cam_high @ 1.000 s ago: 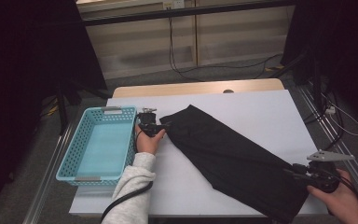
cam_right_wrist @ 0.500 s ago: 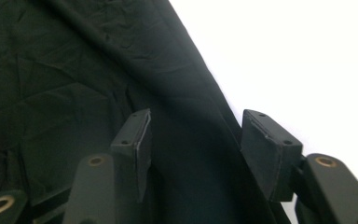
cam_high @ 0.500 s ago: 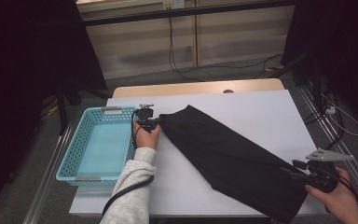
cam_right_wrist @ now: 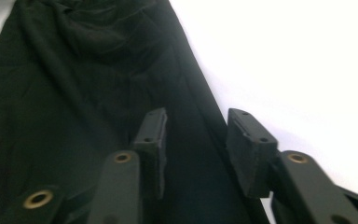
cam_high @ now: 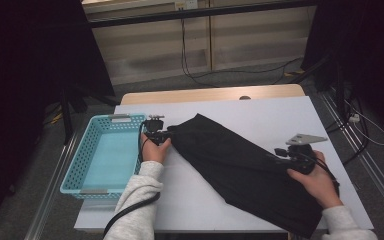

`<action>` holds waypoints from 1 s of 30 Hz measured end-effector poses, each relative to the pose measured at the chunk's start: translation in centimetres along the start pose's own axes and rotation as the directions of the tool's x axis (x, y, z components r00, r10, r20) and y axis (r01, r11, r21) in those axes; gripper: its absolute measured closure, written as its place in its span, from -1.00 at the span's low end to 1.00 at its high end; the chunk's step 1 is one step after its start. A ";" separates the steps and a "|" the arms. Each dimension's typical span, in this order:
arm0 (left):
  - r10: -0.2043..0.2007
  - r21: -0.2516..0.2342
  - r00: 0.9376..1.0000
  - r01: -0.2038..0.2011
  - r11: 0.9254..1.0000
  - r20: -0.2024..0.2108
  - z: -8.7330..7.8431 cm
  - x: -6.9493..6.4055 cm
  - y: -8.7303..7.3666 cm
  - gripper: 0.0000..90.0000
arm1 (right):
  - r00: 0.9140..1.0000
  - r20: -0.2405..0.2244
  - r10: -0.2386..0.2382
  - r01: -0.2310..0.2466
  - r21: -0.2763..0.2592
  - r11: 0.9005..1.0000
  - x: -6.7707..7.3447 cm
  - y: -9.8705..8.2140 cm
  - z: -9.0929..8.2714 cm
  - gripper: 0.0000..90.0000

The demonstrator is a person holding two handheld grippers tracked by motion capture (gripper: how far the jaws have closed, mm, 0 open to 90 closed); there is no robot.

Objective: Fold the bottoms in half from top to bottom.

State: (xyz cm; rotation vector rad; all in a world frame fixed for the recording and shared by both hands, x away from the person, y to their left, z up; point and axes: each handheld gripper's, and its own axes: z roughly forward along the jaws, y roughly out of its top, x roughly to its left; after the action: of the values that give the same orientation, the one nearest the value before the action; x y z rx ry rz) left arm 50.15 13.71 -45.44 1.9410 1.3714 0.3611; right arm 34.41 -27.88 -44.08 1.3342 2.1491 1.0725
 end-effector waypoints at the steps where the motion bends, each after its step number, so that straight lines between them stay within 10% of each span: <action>1: 0.003 -0.008 1.000 -0.003 1.000 0.001 0.0 -0.1 0.0 0.22 | 1.000 0.000 -0.006 0.006 0.016 1.000 0.1 0.5 1.1 0.34; 4: 0.017 -0.022 1.000 -0.016 1.000 0.013 -0.2 -0.1 0.2 -0.17 | 1.000 0.002 -0.031 0.031 0.058 0.998 0.4 1.3 3.1 0.47; 14: 0.038 -0.017 0.999 -0.038 0.999 0.008 -0.2 0.0 0.5 -0.41 | 0.997 -0.049 -0.052 0.057 0.107 0.993 0.9 1.6 5.4 0.98; 25: 0.066 -0.015 0.998 -0.066 0.998 -0.009 1.0 0.1 1.2 -0.54 | 0.999 0.014 -0.032 0.030 0.118 0.993 -0.2 2.1 5.1 0.97; 30: 0.075 -0.005 0.997 -0.076 0.997 -0.023 1.6 0.4 0.9 -0.58 | 1.000 0.022 -0.010 0.008 0.112 0.994 -0.1 1.9 5.0 0.53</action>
State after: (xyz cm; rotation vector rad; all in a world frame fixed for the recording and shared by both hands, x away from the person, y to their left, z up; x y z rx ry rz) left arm 51.92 13.32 -45.97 1.9938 1.3127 0.4239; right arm 38.87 -25.51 -45.77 1.3772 2.2255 0.9417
